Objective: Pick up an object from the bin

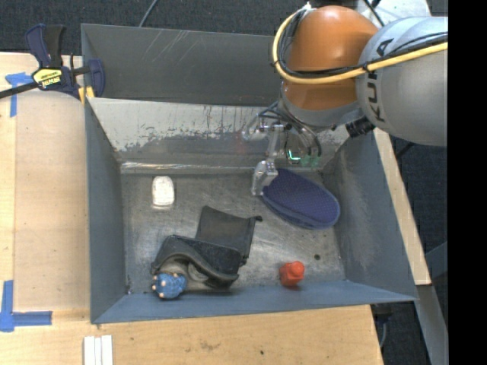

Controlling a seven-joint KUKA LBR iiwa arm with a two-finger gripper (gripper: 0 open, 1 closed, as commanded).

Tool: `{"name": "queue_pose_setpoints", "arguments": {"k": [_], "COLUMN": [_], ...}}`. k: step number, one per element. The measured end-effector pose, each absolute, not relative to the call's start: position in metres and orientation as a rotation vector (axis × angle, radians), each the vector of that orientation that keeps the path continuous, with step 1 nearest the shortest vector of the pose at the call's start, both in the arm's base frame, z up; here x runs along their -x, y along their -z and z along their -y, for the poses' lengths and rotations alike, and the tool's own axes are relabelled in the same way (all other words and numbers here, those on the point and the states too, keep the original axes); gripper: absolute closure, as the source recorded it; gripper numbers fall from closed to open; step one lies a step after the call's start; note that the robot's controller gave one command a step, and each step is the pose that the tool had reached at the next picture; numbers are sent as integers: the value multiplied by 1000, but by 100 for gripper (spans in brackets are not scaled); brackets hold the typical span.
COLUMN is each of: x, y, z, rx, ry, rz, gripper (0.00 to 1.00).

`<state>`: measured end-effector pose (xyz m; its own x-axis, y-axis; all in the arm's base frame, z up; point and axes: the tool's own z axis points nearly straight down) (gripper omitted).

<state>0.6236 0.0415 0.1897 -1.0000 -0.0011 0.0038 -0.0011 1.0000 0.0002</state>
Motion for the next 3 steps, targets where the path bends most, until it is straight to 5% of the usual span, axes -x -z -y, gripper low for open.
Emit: {"name": "queue_pose_setpoints", "arguments": {"k": [1,2,3], "x": [-593,-594,-599], "y": [-77,-75,-80], "z": [27,110,107], "rx": [212,46,43], "ry": [-1,-5,-2], "rz": [3134,3149,3163], "gripper": [0,0,100]}}
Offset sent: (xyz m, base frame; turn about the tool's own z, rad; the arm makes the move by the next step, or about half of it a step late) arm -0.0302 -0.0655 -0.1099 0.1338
